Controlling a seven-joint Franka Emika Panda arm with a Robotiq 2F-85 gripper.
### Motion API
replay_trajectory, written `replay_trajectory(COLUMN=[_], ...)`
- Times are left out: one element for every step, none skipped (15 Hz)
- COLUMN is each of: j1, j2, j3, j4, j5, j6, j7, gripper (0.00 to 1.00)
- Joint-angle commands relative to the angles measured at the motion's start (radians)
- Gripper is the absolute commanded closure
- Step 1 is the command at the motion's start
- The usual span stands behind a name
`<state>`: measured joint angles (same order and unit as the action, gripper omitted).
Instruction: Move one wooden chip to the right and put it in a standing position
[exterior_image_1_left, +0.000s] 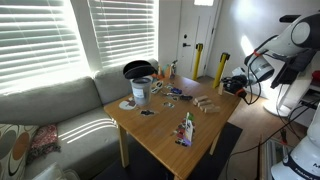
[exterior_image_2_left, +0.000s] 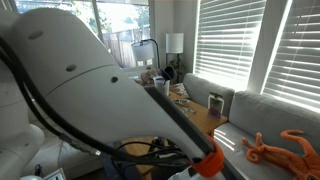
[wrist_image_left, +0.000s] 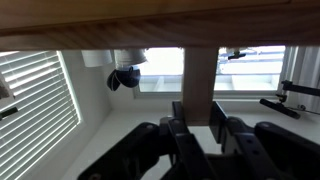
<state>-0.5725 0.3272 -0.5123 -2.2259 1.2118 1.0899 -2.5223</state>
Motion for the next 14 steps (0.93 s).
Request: replay_trajectory(j1=[0.001,0.001,0.001,0.002,0.002,0.001,0.001,0.001,0.002,0.002,0.003,0.003,0.003,0.003], j2=[-0.038,-0.04,-0.04,-0.042,-0.043,-0.041,-0.04,-0.037,-0.036,-0.035,-0.034,-0.034,-0.035,-0.036], j3=[-0.001,0.0,0.001,0.002,0.003,0.004,0.005,0.005,0.005,0.006,0.007,0.008,0.009,0.009], j4=[0.012,0.015,0.016,0.017,0.017,0.016,0.015,0.013,0.012,0.011,0.011,0.011,0.01,0.01], j5=[-0.04,-0.044,-0.049,-0.052,-0.051,-0.048,-0.044,-0.04,-0.041,-0.042,-0.042,-0.043,-0.043,-0.042], j6=[0.022,0.022,0.024,0.026,0.029,0.03,0.031,0.034,0.038,0.041,0.043,0.044,0.044,0.044], j7=[-0.005,-0.005,-0.009,-0.01,-0.012,-0.014,-0.017,-0.018,-0.019,-0.02,-0.021,-0.021,-0.021,-0.02], gripper=[0.93,0.93,0.93,0.93,0.93,0.93,0.93,0.93,0.93,0.93,0.93,0.93,0.93,0.93])
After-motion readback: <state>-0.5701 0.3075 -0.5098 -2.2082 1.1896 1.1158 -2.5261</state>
